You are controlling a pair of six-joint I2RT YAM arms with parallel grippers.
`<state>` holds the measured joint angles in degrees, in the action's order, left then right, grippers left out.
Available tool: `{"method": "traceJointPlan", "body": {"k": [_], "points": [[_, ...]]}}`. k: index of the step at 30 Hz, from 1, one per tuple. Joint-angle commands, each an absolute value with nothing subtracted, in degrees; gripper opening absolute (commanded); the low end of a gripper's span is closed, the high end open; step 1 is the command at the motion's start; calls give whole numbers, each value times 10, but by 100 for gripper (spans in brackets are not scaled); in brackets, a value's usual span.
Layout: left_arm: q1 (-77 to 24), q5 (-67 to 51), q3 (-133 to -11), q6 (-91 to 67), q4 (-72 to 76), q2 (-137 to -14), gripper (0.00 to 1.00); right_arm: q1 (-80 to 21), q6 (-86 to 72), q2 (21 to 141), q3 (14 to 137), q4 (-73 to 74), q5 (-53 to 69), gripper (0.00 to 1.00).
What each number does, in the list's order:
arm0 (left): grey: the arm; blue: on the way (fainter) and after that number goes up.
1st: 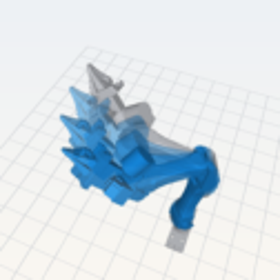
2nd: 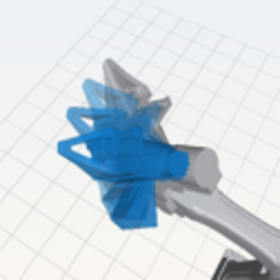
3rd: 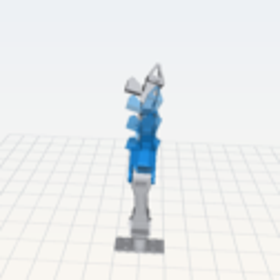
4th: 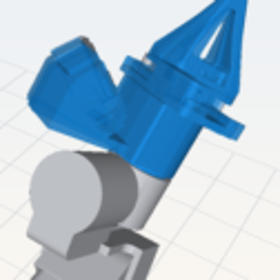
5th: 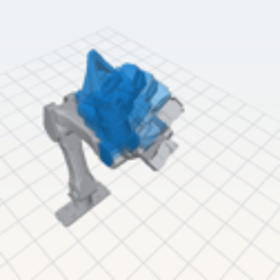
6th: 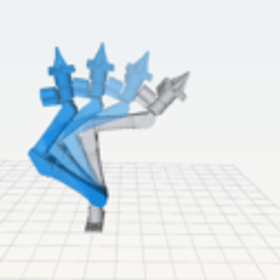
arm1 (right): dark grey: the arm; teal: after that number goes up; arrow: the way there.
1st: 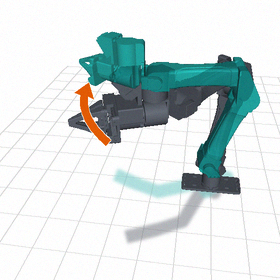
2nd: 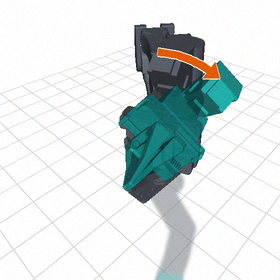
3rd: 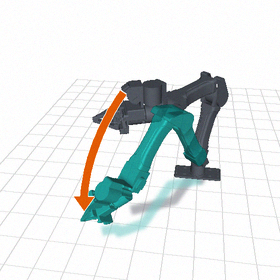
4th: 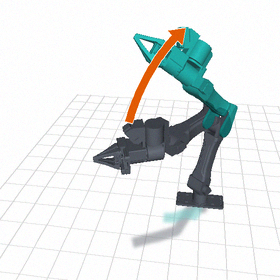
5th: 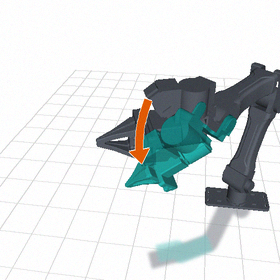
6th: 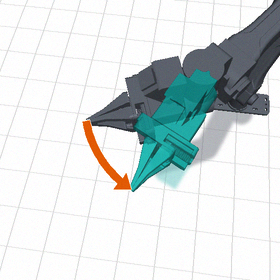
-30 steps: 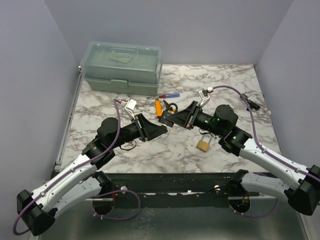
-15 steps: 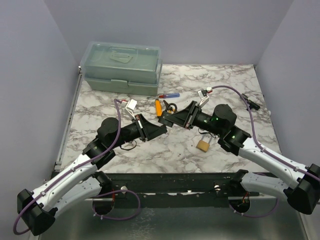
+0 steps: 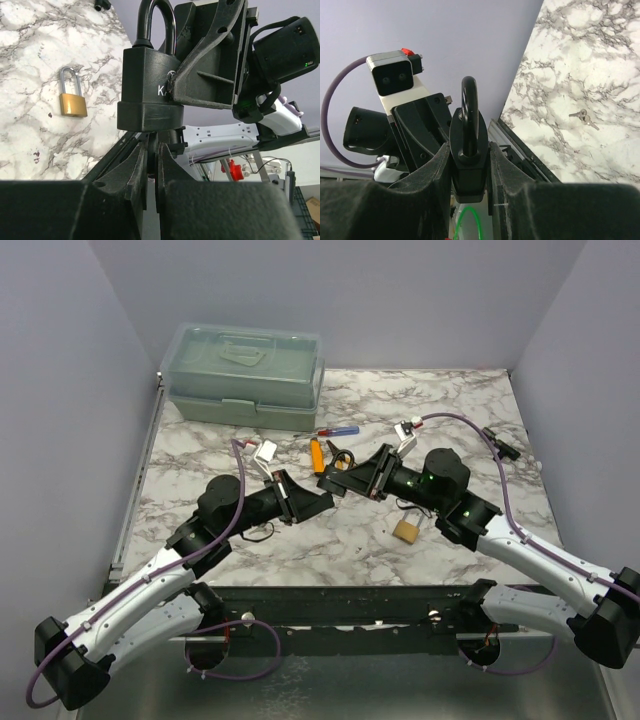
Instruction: Unlock with the key
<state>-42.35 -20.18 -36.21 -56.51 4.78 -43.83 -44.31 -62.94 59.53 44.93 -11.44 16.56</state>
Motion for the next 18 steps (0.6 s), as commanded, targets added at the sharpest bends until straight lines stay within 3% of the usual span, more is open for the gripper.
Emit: {"method": "traceJointPlan", "body": {"k": [1,18], "points": [[-424,-162,-372,-532,3,-439,0,-447,-628,585,487,-122,153,0],[-424,-124,-381,-482,-40,-461,0,-447,-635,605,509,-76,150,0]]}}
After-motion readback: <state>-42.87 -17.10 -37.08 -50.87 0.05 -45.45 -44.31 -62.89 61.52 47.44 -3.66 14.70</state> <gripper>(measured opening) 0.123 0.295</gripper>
